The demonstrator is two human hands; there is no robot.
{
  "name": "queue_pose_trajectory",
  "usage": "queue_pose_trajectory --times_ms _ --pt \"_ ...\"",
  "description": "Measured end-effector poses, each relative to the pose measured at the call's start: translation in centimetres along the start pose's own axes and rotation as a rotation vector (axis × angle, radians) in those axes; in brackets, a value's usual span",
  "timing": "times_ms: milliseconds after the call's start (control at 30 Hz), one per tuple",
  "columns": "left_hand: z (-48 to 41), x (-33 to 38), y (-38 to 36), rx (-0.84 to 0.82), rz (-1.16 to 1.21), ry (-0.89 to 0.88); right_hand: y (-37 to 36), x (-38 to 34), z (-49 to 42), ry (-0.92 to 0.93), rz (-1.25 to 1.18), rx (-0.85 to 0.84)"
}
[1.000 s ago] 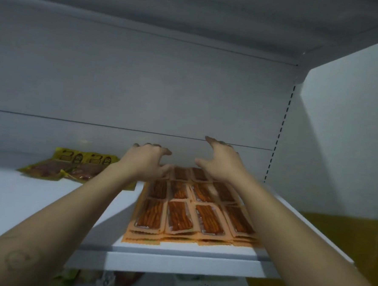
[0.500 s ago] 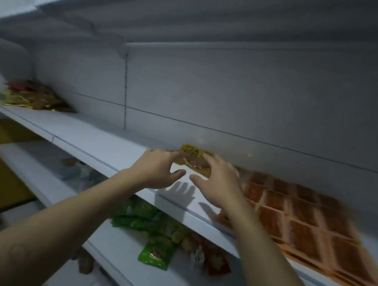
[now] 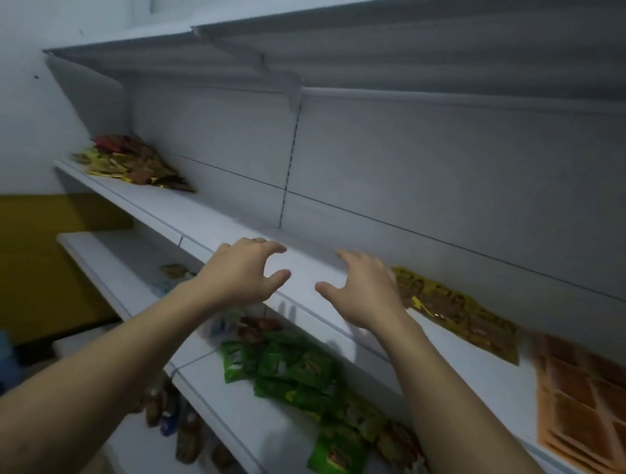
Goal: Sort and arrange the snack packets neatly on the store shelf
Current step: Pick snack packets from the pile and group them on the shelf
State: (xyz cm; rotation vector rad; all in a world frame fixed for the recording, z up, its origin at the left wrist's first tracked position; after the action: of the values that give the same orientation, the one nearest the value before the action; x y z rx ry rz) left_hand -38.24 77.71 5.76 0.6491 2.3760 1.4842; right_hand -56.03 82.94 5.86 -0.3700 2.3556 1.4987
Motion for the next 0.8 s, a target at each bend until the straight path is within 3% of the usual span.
queue_pose_trajectory --times_ms 333,800 --pt "0.7 -18.5 -0.6 0.024 0.001 0.132 -10.8 -14.6 -8.7 0.128 0.025 -0.077" --pt "1.8 -33.5 -1.7 0.003 -0.029 0.331 -19.9 -24.9 -16.7 0.259 -0.016 -0.199"
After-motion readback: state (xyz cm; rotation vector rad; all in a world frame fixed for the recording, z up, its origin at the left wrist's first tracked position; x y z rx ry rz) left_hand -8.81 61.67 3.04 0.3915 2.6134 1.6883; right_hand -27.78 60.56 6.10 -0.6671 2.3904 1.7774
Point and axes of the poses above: each hand's wrist, its own z-axis away from the middle knuckle, its own y-axis out of the back of the hand, x = y × z, the point moved 5 cm from there along -z, towards the middle knuckle, and after that the axes turned 12 degrees about -z, right-handed, at the moved point
